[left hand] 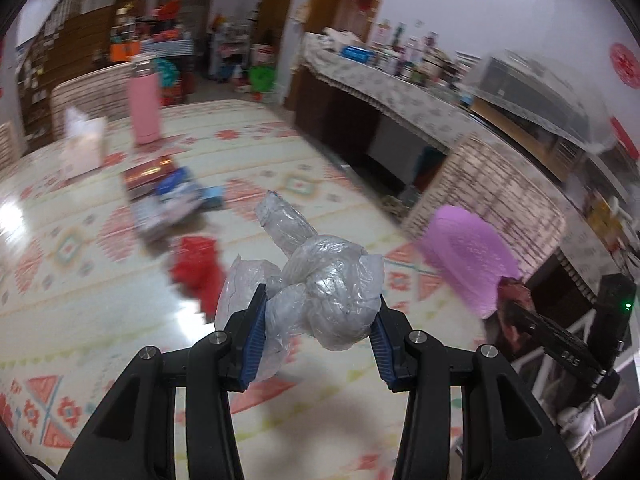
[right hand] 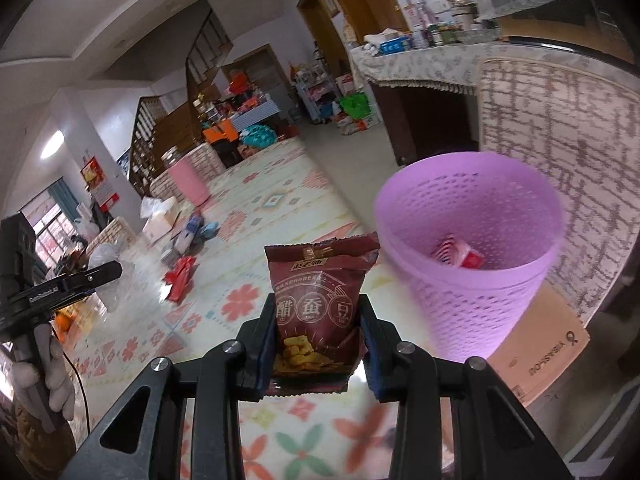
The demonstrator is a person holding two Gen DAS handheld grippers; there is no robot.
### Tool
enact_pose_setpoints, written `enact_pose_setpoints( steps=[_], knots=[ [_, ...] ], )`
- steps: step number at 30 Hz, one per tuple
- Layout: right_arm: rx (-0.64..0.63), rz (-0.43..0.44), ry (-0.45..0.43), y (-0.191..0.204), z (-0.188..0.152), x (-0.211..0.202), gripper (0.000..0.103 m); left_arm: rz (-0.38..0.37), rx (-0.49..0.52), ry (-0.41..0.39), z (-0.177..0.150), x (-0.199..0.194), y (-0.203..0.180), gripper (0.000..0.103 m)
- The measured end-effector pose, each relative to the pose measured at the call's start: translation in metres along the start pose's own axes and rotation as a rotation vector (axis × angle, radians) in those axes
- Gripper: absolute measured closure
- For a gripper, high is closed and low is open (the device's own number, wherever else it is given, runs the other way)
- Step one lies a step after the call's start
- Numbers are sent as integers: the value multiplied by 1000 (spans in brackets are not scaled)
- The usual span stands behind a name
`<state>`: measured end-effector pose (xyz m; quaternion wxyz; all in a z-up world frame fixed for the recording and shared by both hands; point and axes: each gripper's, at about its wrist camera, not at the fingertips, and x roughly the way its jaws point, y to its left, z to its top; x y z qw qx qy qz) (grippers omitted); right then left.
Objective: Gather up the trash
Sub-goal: 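Carry both bags to the pink wastebasket and open both tools to drop them, then grasp the white medicine box on the table with the left tool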
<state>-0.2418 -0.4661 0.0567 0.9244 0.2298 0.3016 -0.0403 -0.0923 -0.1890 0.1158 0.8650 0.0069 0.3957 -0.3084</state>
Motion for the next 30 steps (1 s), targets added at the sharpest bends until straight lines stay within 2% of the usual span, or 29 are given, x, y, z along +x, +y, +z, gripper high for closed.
enact_pose_setpoints(
  steps=[6, 12, 16, 18, 19, 21, 23, 24, 26, 30],
  knots=[
    [39, -60, -38, -43, 19, -14, 63, -123, 65, 45, 28, 35, -66, 58],
    [77, -89, -60, -80, 42, -17, 63, -261, 105, 117, 60, 89, -136, 58],
    [87, -114, -69, -101, 60, -11, 63, -316, 138, 152, 77, 121, -177, 58],
    [88, -128, -70, -111, 68, -6, 61, -334, 160, 159, 85, 134, -194, 50],
    [83, -139, -68, -116, 72, -1, 61, -336, 172, 163, 88, 140, -201, 46],
    [92, -159, -61, -123, 76, 5, 56, -318, 185, 160, 90, 147, -210, 31],
    [108, -150, -63, -129, 77, 6, 53, -307, 190, 141, 88, 145, -211, 27],
    [113, -144, -68, -130, 76, 5, 48, -301, 194, 138, 86, 143, -210, 24],
    [120, -140, -76, -132, 74, 3, 44, -282, 205, 140, 81, 140, -207, 24],
    [136, -123, -62, -132, 66, 2, 43, -238, 215, 152, 70, 130, -196, 23]
  ],
)
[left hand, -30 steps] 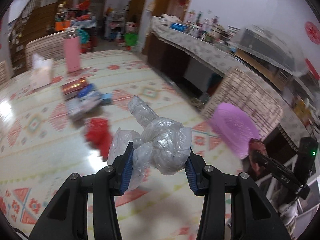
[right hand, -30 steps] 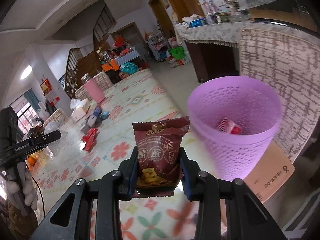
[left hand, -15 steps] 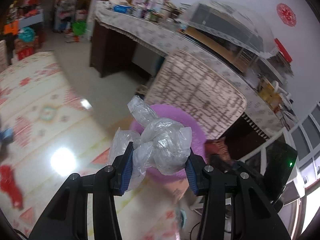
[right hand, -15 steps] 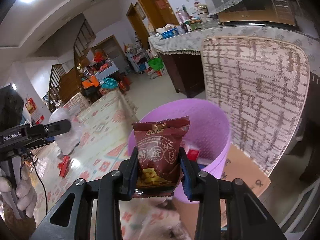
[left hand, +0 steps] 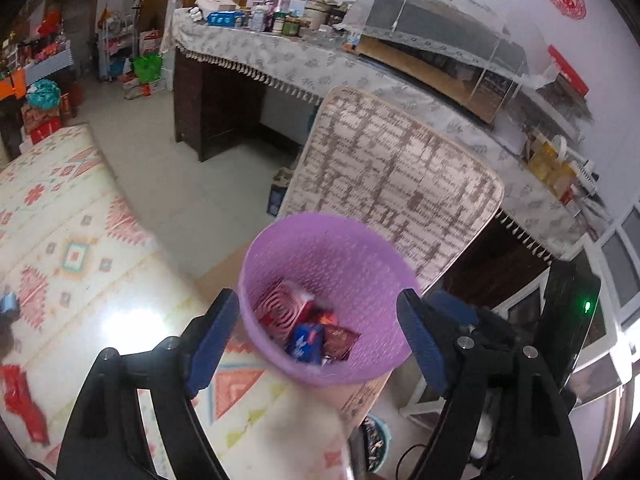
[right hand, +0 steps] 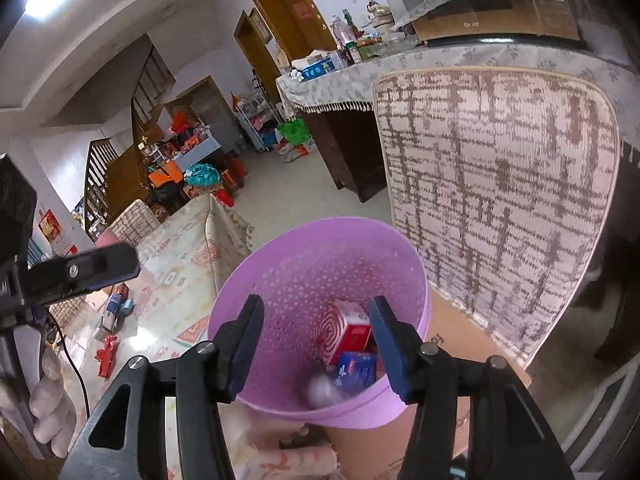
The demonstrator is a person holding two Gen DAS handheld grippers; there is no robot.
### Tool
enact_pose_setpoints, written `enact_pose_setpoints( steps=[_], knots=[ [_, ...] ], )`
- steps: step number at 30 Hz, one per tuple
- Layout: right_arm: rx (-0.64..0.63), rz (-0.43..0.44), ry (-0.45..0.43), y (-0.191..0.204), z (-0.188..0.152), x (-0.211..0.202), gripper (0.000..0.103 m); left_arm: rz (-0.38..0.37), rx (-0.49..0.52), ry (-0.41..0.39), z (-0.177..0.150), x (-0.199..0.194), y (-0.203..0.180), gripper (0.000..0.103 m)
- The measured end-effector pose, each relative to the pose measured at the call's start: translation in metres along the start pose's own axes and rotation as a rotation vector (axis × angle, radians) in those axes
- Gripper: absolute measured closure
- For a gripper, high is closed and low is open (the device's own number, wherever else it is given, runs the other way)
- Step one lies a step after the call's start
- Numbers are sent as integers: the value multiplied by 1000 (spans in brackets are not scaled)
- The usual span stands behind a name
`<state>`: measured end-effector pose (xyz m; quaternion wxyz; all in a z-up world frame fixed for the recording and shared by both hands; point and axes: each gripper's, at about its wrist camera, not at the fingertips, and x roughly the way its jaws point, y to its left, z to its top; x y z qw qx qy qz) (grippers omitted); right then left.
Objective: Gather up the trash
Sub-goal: 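Grasp the white medicine box on the table with the left tool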
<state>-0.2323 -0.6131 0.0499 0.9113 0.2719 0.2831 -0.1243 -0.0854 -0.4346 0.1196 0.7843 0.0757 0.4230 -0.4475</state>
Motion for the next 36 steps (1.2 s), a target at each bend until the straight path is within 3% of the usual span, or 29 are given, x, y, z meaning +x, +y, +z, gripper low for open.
enact_pose_setpoints(
  steps=[5, 9, 14, 17, 21, 24, 28, 30, 36],
  knots=[
    [-30, 35, -10, 19, -12, -7, 39, 31, -18, 1, -24, -20, 18, 23],
    [-47, 98, -28, 47, -24, -8, 25, 77, -70, 2, -50, -40, 48, 23],
    [-48, 241, 71, 92, -42, 16, 24, 207, -102, -16, -82, -67, 86, 23],
    [-61, 316, 142, 129, -57, 39, 23, 257, -167, -28, -96, -88, 126, 23],
    [-83, 404, 209, 177, -77, 72, 23, 394, -269, -49, -112, -119, 195, 23],
    [-106, 444, 249, 209, -87, 97, 23, 457, -366, -77, -120, -138, 244, 23],
    [-94, 476, 313, 229, -97, 124, 23, 438, -554, -81, -125, -146, 315, 23],
    [-101, 472, 312, 232, -99, 126, 23, 394, -623, -70, -123, -140, 341, 29],
    [-116, 474, 322, 234, -102, 126, 23, 366, -687, -75, -104, -115, 374, 34]
  ],
)
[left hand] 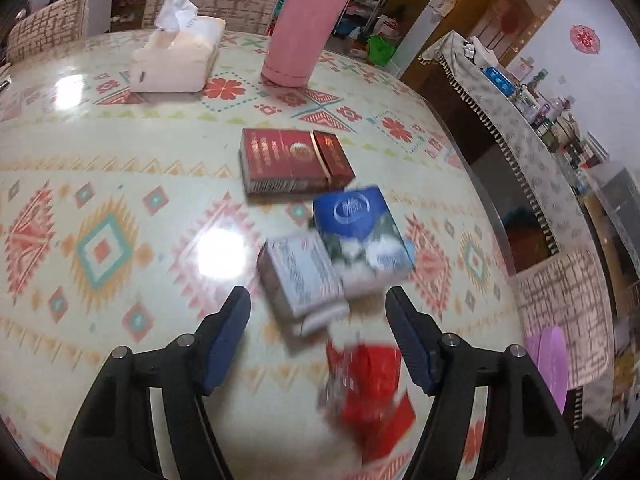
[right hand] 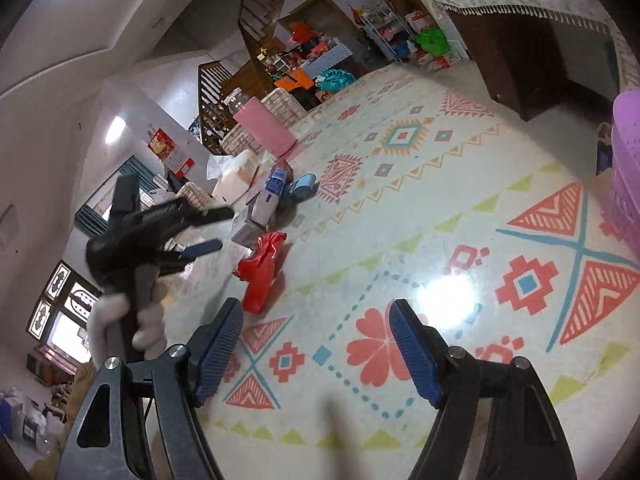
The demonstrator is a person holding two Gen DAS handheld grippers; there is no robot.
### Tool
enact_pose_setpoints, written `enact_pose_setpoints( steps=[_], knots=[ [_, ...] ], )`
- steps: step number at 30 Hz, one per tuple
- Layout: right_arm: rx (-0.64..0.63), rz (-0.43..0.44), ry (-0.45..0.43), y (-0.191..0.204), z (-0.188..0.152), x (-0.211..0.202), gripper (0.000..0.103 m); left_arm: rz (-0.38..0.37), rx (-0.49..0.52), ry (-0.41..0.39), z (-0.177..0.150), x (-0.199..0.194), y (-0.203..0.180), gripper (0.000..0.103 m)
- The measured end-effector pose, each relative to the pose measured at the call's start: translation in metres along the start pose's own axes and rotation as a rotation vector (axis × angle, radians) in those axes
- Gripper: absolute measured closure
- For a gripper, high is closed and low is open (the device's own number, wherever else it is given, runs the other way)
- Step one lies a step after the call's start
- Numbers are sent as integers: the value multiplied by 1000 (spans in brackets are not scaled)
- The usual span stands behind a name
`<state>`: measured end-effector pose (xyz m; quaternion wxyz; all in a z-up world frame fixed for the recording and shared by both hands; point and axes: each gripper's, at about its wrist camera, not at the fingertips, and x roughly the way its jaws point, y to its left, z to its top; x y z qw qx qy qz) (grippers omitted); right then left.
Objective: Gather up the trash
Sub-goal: 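Grasp the white medicine box on the table with the left tool, then grasp the red plastic bag with the right tool while the left tool holds the white box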
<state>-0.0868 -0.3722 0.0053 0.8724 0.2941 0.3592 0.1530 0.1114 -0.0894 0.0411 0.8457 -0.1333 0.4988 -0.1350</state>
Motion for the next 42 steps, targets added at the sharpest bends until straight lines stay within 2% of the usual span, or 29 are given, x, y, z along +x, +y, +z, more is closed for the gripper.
enact_pose_setpoints(
  steps=[2, 3, 4, 5, 6, 9, 13, 18, 22, 26, 27, 30, 33, 38, 42],
  knots=[
    [-11, -10, 7, 2, 0, 3, 23, 24, 2, 12, 5, 14, -1, 34],
    [-16, -12, 9, 3, 0, 4, 23, 35, -1, 26, 6, 22, -1, 37],
    [-20, -12, 9, 3, 0, 4, 23, 33, -4, 37, 7, 27, -1, 42],
    [-22, -12, 9, 4, 0, 3, 23, 26, -8, 50, 7, 31, 0, 55],
    [-23, -14, 9, 4, 0, 3, 23, 23, -13, 54, 7, 33, 1, 61],
    [-18, -15, 9, 3, 0, 3, 23, 19, -22, 31, 3, 24, 5, 70],
    [-15, -20, 16, 3, 1, 4, 23, 0, -5, 0, -13, -5, 11, 70],
    [-27, -39, 29, 5, 0, 7, 23, -20, 34, -37, -48, -40, 19, 70],
    [-47, -63, 55, 8, -1, 13, 23, 0, 64, -69, -67, -50, 27, 70],
    [-101, -117, 81, 18, -3, 20, 23, -1, 73, -96, -73, -52, 34, 70],
    [-136, -151, 94, 26, -3, 24, 23, -6, 70, -100, -72, -53, 36, 70],
    [-171, -151, 122, 43, -2, 36, 23, -38, 59, -112, -73, -58, 42, 70],
    [-221, -152, 158, 71, 7, 61, 21, -41, 56, -130, -75, -62, 48, 70],
    [-265, -224, 188, 95, 24, 111, 21, -32, 35, -147, -74, -66, 56, 70],
    [-295, -299, 176, 107, 31, 142, 21, -26, 22, -148, -73, -66, 59, 70]
  ],
)
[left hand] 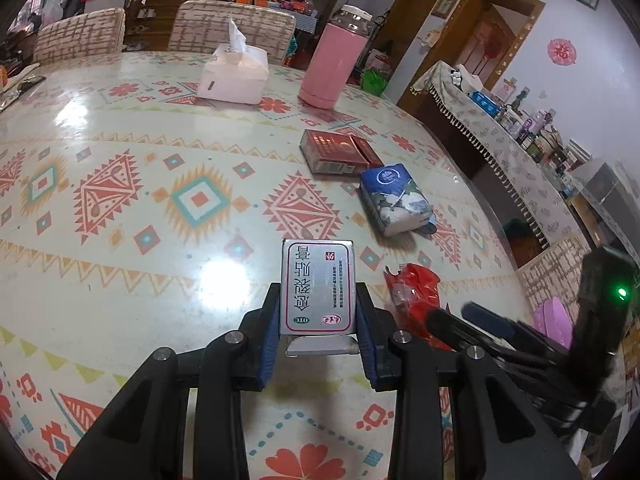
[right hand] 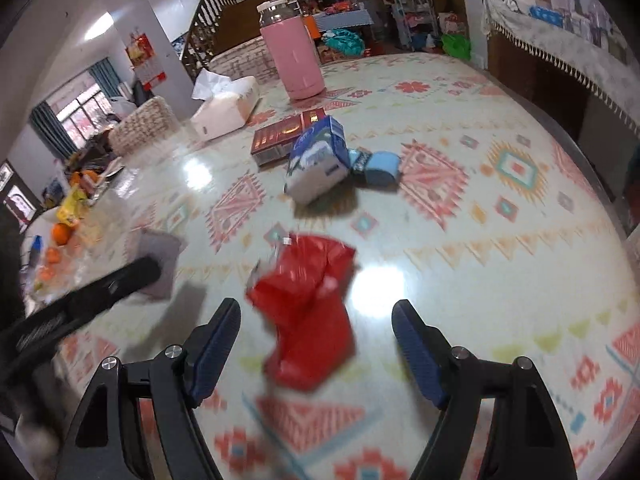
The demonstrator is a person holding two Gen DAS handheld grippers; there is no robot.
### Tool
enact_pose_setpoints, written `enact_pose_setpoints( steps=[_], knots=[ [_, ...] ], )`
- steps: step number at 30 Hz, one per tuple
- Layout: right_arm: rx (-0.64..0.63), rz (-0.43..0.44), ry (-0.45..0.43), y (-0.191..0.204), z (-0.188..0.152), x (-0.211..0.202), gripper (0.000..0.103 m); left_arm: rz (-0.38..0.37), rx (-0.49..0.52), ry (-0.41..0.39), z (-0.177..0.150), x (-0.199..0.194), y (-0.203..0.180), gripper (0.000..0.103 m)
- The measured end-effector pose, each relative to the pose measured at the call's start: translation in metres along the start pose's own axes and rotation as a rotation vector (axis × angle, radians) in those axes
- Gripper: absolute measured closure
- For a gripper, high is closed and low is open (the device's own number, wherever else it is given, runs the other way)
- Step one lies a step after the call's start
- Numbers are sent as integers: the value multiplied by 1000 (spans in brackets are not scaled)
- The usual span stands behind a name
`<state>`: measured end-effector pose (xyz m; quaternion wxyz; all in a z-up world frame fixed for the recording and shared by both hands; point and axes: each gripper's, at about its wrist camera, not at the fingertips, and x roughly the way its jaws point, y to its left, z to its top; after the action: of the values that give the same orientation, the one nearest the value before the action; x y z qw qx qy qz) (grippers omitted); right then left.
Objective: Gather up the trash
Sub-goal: 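Grasp the red plastic bag with the right tool while the left tool holds the white box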
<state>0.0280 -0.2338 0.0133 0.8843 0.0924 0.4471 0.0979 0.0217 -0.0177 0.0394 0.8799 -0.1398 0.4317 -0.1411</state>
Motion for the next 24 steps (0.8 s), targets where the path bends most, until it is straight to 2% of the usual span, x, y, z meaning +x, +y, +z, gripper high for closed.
enact_pose_setpoints(
  steps=[5, 7, 8, 10, 11, 12, 19, 24],
  knots=[
    [-36, -87, 8, 18, 0, 17, 21, -18, -20, 12, 1, 0, 4, 70],
    [-70, -135, -1, 27, -2, 18, 34, -29, -27, 9, 2, -2, 5, 70],
    [-84, -150, -3, 30, -3, 18, 58, -33, -31, 8, 2, -2, 5, 70],
    [-95, -157, -19, 34, -4, 12, 62, -44, -37, 6, 2, -3, 6, 70],
    [-94, -153, -22, 34, -4, 10, 68, -46, -39, 6, 1, -3, 6, 70],
    [-93, -148, -26, 35, -6, 6, 85, -52, -40, 7, 1, -4, 7, 70],
    [-57, -115, -60, 26, -29, -34, 89, -59, -14, -4, -1, -7, 0, 70],
    [-7, -80, -90, 13, -53, -72, 89, -38, -3, -6, -2, -6, -2, 70]
  ],
)
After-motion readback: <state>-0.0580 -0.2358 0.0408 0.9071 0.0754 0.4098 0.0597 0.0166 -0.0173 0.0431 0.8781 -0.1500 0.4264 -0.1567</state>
